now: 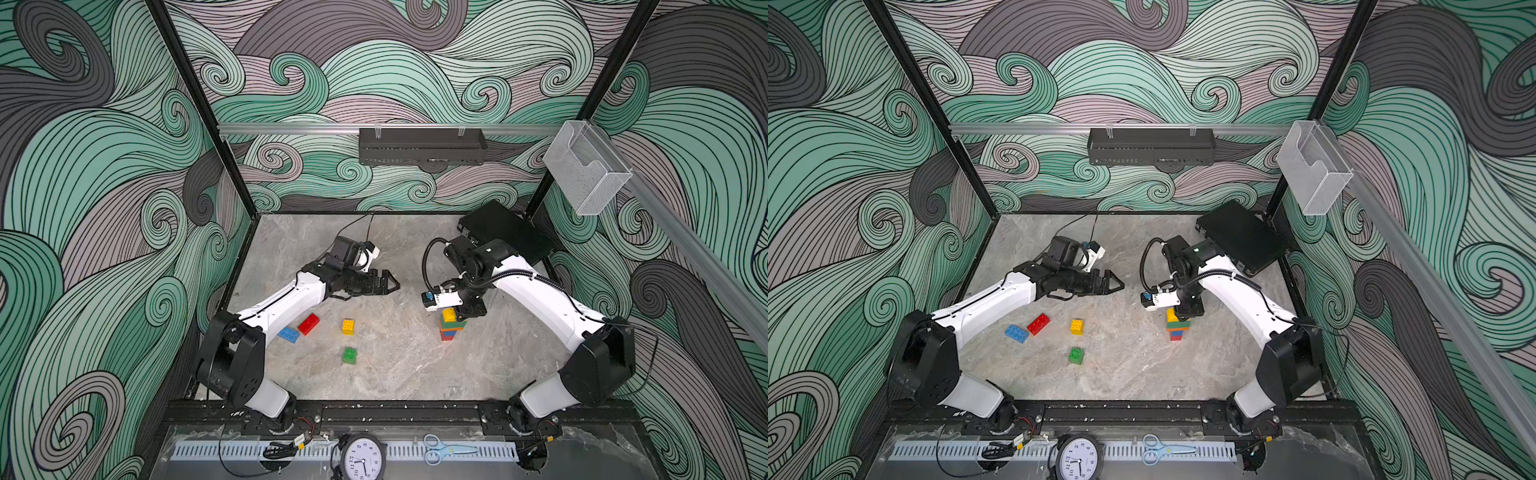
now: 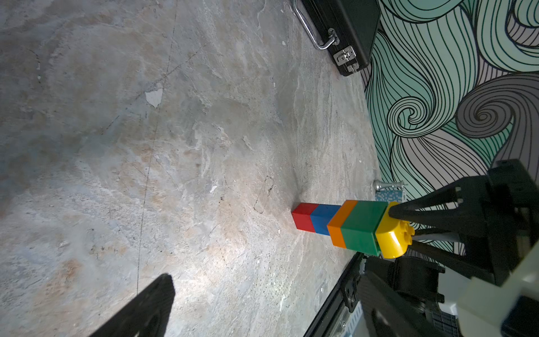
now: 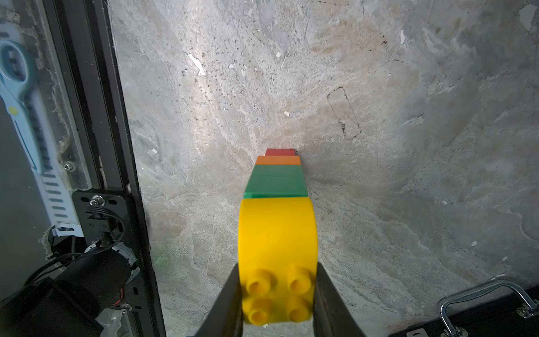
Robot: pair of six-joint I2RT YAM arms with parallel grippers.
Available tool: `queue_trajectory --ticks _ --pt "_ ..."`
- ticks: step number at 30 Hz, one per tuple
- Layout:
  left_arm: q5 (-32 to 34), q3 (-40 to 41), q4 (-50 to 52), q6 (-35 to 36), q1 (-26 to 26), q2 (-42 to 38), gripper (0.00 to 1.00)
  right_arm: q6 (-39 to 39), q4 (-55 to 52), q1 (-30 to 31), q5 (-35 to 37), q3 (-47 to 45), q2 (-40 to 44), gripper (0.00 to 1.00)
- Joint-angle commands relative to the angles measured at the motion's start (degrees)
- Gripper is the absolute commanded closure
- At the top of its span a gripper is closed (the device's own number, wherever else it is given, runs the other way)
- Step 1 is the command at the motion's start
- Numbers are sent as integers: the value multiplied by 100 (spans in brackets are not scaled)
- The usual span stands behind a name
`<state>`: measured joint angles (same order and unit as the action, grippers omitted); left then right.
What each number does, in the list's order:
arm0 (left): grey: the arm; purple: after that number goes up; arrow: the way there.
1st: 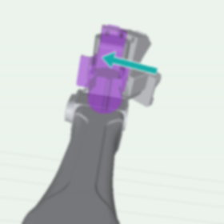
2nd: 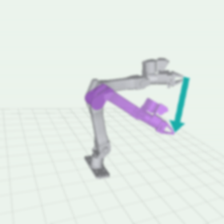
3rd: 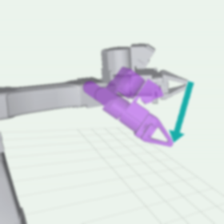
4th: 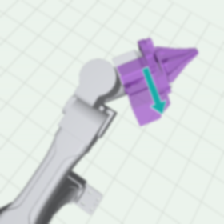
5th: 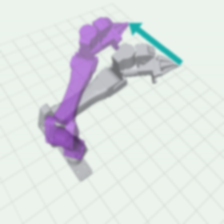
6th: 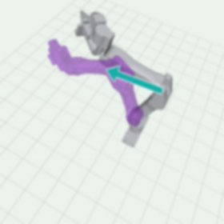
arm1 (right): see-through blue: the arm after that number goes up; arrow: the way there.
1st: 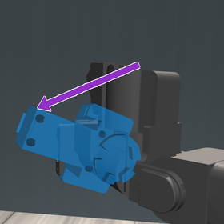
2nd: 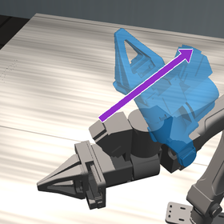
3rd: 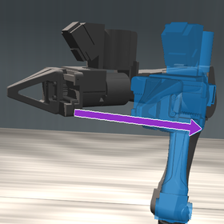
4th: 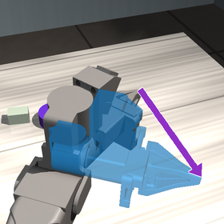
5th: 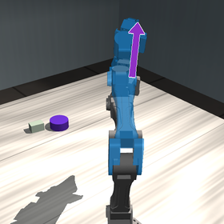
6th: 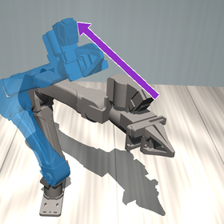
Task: Assemble an ice cream with lego
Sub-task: Assemble the lego brick with the lego brick.
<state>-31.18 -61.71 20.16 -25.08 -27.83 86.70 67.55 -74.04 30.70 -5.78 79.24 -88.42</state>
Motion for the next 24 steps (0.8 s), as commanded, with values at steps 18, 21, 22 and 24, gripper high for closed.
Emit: queue_trajectory --ticks 18,21,22,24 --pt "70 19 130 94 -20 -161 1 151 45 45 107 -247 -193 100" --pt "86 19 143 94 -20 -175 1 153 168 57 208 -415 -108 100" --pt "86 21 144 104 -21 -178 1 149 206 53 276 -472 -75 100" --pt "86 21 153 108 -20 -188 1 128 289 66 312 -594 21 100"
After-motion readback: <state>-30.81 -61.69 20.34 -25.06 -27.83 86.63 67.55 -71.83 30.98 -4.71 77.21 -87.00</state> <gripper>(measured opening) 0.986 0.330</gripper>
